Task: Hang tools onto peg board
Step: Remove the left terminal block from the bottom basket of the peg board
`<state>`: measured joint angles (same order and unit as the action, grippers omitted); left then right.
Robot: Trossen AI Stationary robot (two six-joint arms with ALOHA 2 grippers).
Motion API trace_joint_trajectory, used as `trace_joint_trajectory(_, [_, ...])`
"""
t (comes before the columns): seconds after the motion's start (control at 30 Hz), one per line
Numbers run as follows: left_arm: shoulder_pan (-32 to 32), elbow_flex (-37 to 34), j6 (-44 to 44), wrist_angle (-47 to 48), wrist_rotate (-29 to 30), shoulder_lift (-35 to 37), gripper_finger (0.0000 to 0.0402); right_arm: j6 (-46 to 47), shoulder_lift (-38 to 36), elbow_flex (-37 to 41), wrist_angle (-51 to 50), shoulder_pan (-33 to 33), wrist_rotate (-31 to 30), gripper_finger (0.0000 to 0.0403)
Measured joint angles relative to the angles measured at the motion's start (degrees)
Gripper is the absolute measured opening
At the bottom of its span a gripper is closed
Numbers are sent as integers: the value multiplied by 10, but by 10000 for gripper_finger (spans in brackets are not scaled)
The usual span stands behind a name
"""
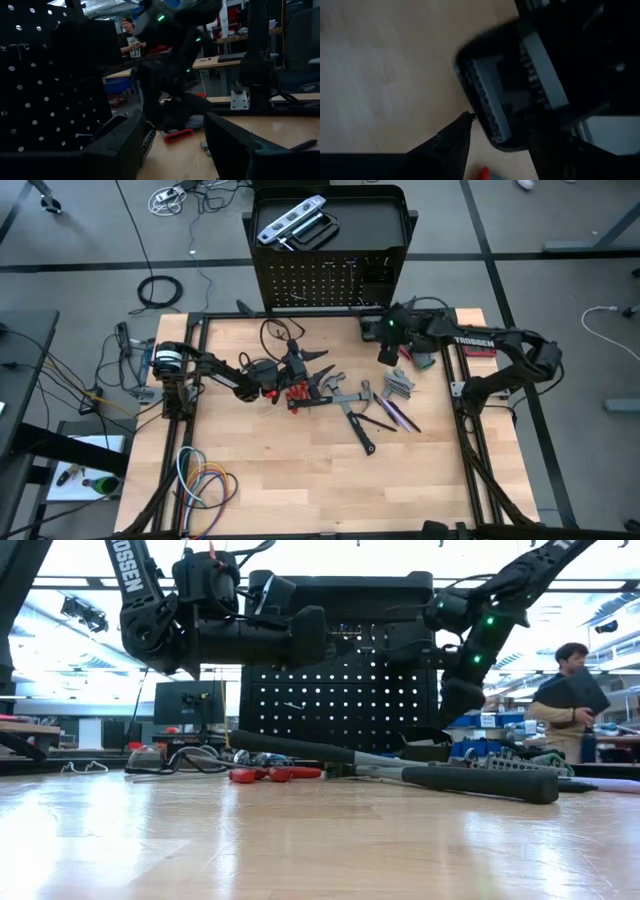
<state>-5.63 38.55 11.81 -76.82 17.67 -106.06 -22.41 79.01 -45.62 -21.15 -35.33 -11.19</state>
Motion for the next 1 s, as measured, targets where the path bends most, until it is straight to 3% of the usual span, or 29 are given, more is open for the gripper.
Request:
trace_joint_trajectory(0.37, [0, 9, 3, 22, 0, 0, 206, -66, 59, -42, -36, -15, -38, 154])
trace_joint_trajectory(0.8, [0, 9, 17, 21, 0, 0, 206, -104, 62, -44, -51, -12, -27, 151])
trace_joint_trajectory(1.0, [0, 9, 17, 20, 0, 0, 206, -138, 62, -44, -55, -11, -49, 151])
